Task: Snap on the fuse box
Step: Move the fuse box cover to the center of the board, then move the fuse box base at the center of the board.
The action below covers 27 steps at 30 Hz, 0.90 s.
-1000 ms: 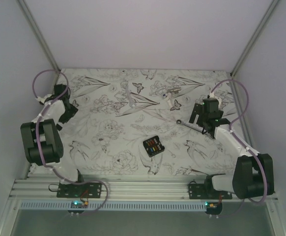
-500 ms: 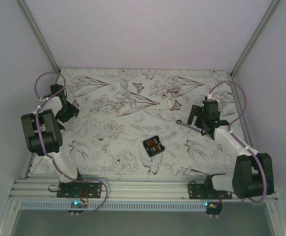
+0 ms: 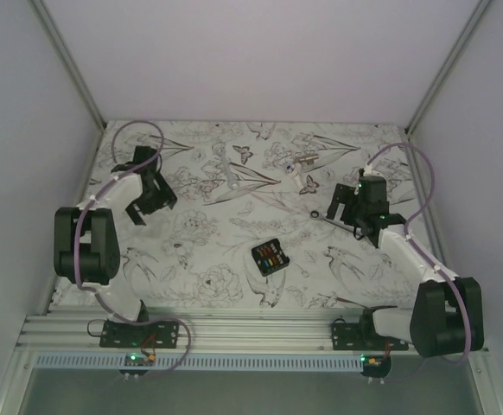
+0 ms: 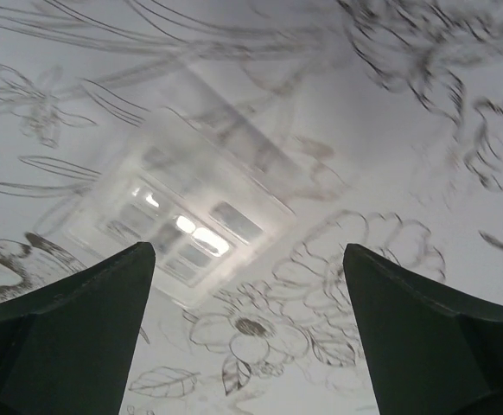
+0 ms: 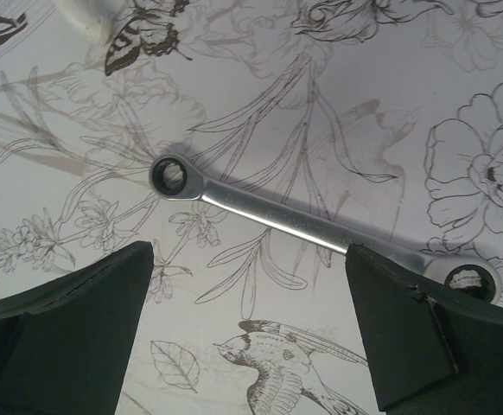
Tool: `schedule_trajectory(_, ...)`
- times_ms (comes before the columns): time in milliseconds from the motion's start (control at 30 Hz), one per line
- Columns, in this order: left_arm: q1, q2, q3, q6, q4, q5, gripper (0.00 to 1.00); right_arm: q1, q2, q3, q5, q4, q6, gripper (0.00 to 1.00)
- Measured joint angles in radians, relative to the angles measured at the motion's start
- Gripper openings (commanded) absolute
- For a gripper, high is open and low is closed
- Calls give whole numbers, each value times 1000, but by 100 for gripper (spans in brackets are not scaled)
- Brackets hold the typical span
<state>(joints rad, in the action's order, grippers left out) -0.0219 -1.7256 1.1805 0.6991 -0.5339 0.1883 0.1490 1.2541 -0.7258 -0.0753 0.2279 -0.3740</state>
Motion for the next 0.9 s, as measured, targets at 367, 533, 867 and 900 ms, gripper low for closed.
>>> schedule_trajectory(367,153,92,-19,12,-36,-15,98,27,-6,24,219,-8,0,77)
schedule_trajectory(533,152,198,-53,25,-48,-14,100,111,-2,41,324,21,3,66)
schedule_trajectory(867,152,255,-145,53,-67,-40,100,282,13,117,402,47,-56,54)
schedule_trajectory(900,152,258,-151,55,-69,-40,100,300,13,125,398,47,-73,54)
